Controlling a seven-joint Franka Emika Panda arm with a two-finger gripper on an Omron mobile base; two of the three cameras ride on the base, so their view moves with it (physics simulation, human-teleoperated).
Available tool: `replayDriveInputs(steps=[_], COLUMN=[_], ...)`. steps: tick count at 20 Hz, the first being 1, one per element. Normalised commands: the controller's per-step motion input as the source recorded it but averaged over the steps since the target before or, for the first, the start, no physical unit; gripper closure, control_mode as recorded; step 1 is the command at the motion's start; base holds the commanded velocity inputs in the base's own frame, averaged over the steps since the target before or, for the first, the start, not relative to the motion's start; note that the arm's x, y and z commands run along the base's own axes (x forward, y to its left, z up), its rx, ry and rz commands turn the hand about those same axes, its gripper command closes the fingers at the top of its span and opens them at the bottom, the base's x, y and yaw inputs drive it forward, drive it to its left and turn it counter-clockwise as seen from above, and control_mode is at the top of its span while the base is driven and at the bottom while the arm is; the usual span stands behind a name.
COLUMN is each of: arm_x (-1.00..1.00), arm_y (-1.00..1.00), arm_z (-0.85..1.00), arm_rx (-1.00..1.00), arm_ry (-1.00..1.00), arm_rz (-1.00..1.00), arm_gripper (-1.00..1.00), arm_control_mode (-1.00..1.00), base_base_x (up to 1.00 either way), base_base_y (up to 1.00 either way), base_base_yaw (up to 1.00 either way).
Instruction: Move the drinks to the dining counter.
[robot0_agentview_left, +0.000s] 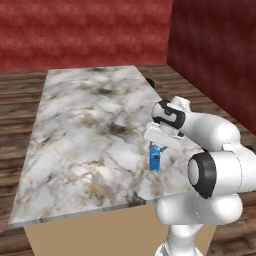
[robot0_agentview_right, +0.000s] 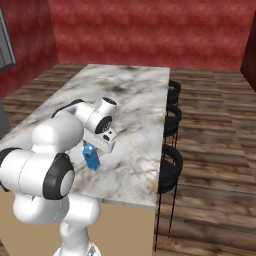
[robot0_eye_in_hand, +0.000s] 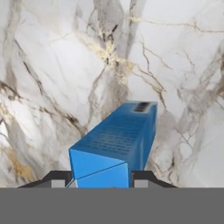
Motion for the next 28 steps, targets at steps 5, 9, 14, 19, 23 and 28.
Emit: replayDriveInputs(steps=[5,9,14,19,23,28], arm_x=[0.12,0.01,0.00,-0.04,-0.19,-0.16], arm_y=[0.00,0.00,0.00,0.00,0.00,0.00], arm_z=[-0.16,-0.08,0.00,0.05,0.36,0.59], arm_rx=[0.00,0.00,0.00,0.00,0.01,0.00], arm_ry=[0.01,0.01,0.01,0.01,0.00,0.00], arm_rz=[-0.02,0.00,0.00,0.00,0.00,0.00], arm_gripper=[1.00,-1.00,-1.00,-1.00,-1.00,-1.00], arm_control_mode=[-1.00,-1.00,-1.00,-1.00,-1.00,-1.00], base_base_x=[0.00,0.00,0.00,0.00,0.00,0.00], base_base_y=[0.00,0.00,0.00,0.00,0.00,0.00], base_base_yaw=[0.00,0.00,0.00,0.00,0.00,0.00])
